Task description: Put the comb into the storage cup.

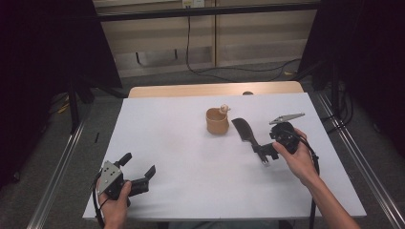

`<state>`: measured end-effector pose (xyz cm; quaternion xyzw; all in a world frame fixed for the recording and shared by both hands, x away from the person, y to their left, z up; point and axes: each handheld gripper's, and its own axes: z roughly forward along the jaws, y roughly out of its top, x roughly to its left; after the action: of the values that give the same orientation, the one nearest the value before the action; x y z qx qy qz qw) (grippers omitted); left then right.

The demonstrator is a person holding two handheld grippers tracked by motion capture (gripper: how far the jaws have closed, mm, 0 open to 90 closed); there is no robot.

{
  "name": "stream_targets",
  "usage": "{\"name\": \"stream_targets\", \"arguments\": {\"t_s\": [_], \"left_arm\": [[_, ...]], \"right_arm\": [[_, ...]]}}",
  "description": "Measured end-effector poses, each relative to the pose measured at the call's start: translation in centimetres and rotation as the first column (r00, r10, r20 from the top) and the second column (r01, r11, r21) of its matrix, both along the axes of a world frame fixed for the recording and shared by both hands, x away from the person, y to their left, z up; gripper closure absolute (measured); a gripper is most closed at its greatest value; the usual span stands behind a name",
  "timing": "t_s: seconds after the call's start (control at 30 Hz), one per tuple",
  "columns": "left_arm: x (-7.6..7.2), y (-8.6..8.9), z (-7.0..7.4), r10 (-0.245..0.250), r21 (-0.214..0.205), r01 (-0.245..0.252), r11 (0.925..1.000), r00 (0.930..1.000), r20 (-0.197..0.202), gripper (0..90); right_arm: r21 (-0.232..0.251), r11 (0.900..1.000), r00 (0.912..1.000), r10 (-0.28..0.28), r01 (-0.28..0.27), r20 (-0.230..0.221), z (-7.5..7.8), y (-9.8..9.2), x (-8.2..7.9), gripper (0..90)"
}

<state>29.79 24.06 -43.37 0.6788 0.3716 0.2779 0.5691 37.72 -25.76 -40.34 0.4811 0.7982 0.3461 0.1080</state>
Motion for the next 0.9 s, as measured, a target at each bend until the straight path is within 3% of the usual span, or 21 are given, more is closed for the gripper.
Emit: {"name": "stream_targets", "arguments": {"t_s": [0.13, 0.4, 0.43, 0.53, 0.57, 0.87, 0.9], "left_arm": [[0.0, 0.0, 0.1, -0.002, -0.005, 0.002, 1.0, 1.0, 0.007, 2.5], [0.0, 0.1, 0.0, -0.003, -0.002, 0.003, 1.0, 1.0, 0.005, 2.5], [0.0, 0.0, 0.0, -0.005, -0.004, 0.005, 1.0, 1.0, 0.0, 2.5], [0.0, -0.1, 0.0, -0.01, 0.0, 0.01, 0.9999, 0.9999, -0.002, 2.4], [0.0, -0.2, 0.0, -0.013, 0.001, 0.013, 0.9999, 0.9999, -0.001, 2.4], [0.0, -0.2, 0.0, -0.01, 0.007, 0.01, 0.9999, 1.0, -0.001, 2.4], [0.0, -0.2, 0.0, -0.009, 0.007, 0.009, 0.9999, 1.0, -0.001, 2.4]], "right_arm": [[-0.003, 1.0, 1.0, 0.002, -0.002, -0.009, -0.2, -0.2, 0.4, 5.8], [-0.029, 0.9994, 0.9963, 0.018, -0.021, -0.084, -0.4, 0.3, 2.1, 6.8], [-0.039, 0.9989, 0.9939, 0.02, -0.025, -0.109, -0.4, 0.5, 2.7, 6.9], [-0.056, 0.9981, 0.9915, 0.018, -0.026, -0.129, -0.6, 0.6, 3.2, 9.1], [-0.066, 0.9973, 0.9878, 0.023, -0.033, -0.154, -0.8, 0.7, 3.5, 11.9], [-0.111, 0.993, 0.9803, 0.019, -0.042, -0.197, -1.3, 1.1, 4.5, 16.8], [-0.115, 0.9924, 0.9801, 0.019, -0.042, -0.198, -1.2, 1.3, 4.6, 21.7]]}}
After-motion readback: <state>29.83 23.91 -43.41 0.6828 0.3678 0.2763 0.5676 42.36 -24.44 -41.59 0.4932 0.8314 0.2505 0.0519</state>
